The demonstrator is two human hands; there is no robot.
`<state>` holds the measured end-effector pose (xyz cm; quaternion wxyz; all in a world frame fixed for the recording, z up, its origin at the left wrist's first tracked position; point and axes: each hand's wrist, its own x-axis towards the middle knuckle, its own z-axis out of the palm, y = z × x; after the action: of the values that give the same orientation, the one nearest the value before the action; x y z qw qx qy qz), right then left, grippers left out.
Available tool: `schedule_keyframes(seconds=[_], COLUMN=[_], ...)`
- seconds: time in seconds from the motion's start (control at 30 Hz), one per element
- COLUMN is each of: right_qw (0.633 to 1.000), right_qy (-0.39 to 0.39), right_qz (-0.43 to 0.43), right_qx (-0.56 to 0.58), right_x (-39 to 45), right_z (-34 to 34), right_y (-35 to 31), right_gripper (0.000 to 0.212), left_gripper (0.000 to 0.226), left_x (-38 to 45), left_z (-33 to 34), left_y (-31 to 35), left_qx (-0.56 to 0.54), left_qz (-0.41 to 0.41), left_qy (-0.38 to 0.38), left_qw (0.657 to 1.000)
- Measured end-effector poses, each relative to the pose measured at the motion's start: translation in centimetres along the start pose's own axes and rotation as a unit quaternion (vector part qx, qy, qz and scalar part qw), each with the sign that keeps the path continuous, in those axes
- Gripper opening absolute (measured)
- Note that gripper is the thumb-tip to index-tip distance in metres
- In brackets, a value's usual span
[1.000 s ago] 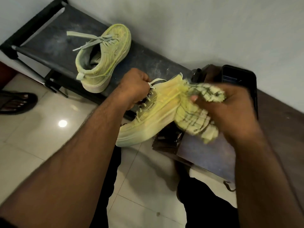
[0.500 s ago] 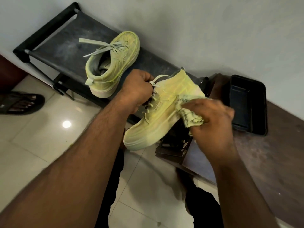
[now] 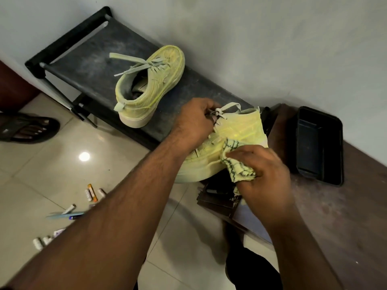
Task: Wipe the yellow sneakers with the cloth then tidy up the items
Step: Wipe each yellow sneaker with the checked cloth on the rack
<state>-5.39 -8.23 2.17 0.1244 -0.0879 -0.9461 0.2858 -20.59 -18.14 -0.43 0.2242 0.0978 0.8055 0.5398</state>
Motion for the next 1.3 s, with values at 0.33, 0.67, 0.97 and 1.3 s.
schedule_keyframes(seconds=[0.33, 0.67, 0.97, 1.3], right_qw=[1.0, 0.998, 0.994, 0.991], right_qy=[-0.027, -0.017, 0.034, 0.023], right_qz=[-0.012, -0.067, 0.022, -0.031], right_qx=[-0.003, -0.004, -0.1, -0.126], right_x=[-0.2, 0.2, 2.0, 2.1], right_z=[0.2, 0.8, 0.3, 0.1], right_y=[0.0, -1.8, -0.5, -0.2], right_gripper=[0.044, 0.029, 0.051, 0.04], left_gripper=[0.005, 0.011, 0.023, 0.029], left_x=[-0.1, -0.4, -0.7, -0.7], left_z=[-2.2, -3.4, -2.6, -2.2], left_y=[0.3, 0.7, 0.7, 1.0], left_qx=[0.0, 0.063, 0.055, 0.091], left_qz=[-0.076, -0.073, -0.056, -0.033], left_qy=[-0.044, -0.181, -0.15, -0.127], left_qw=[0.996, 0.979, 0.986, 0.987])
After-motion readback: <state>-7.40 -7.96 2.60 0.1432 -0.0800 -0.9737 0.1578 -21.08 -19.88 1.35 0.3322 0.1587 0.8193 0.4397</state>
